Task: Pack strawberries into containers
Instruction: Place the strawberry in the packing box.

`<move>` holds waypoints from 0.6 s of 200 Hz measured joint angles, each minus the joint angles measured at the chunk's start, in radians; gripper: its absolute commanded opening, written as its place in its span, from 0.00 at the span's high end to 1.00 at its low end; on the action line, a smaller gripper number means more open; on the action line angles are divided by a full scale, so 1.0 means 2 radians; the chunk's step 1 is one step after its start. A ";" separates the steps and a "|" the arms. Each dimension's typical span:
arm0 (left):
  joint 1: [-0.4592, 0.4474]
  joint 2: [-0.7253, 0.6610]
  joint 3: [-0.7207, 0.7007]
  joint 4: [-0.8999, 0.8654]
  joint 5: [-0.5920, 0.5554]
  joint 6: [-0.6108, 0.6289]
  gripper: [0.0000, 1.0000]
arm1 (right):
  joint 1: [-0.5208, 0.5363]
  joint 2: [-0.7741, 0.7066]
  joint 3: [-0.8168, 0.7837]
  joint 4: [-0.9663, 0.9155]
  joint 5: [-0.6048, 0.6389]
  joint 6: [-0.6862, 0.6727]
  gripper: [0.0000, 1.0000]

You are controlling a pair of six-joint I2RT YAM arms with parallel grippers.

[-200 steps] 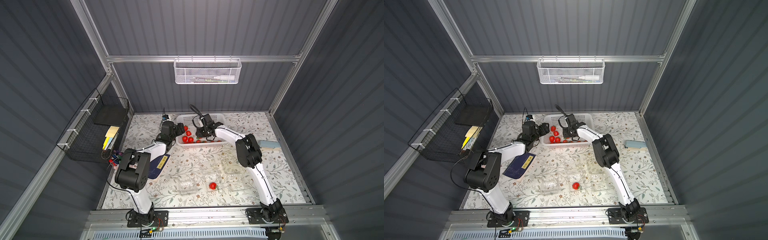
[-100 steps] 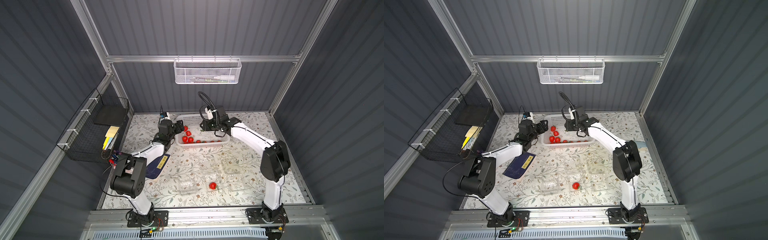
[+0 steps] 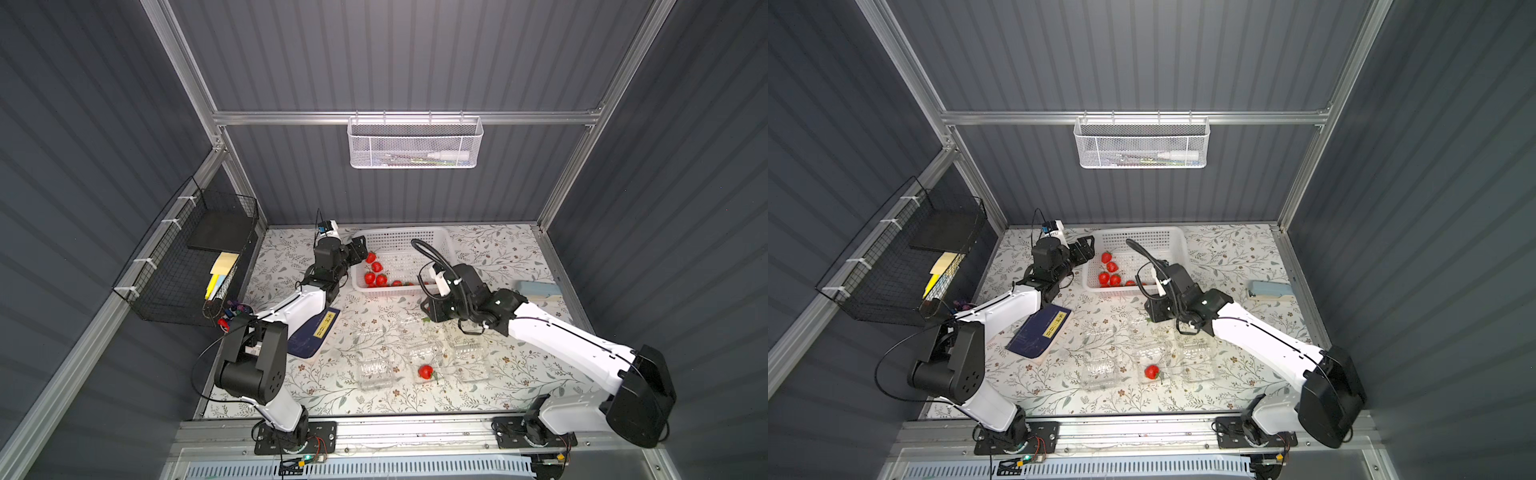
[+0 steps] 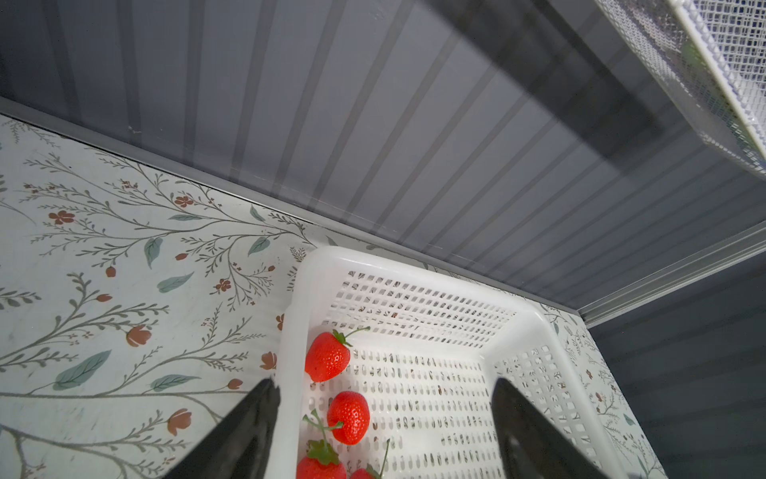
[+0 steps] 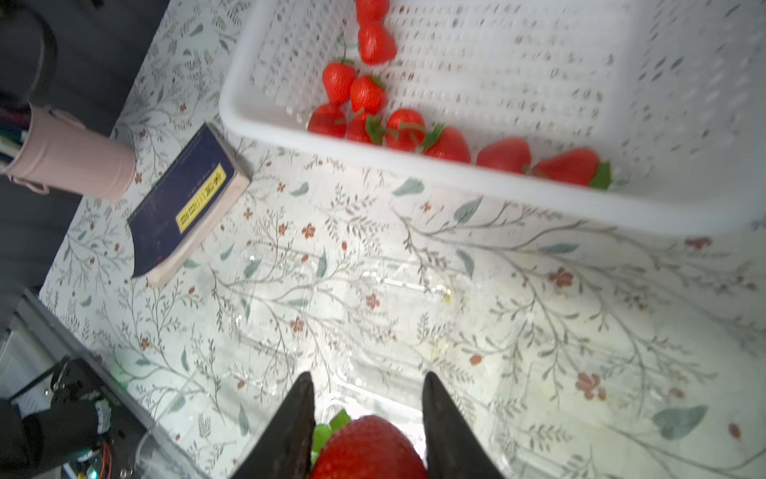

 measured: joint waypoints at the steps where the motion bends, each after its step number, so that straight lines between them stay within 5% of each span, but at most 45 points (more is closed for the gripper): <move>1: 0.000 0.000 0.000 0.000 0.000 0.000 0.17 | 0.001 -0.001 -0.002 0.000 0.000 0.001 0.80; 60: 0.000 0.000 0.000 0.000 0.000 -0.001 0.17 | 0.071 0.043 -0.074 -0.002 -0.008 0.062 0.77; 120: 0.000 0.000 0.000 -0.004 0.000 -0.003 0.17 | 0.094 0.084 -0.076 0.020 -0.030 0.083 0.49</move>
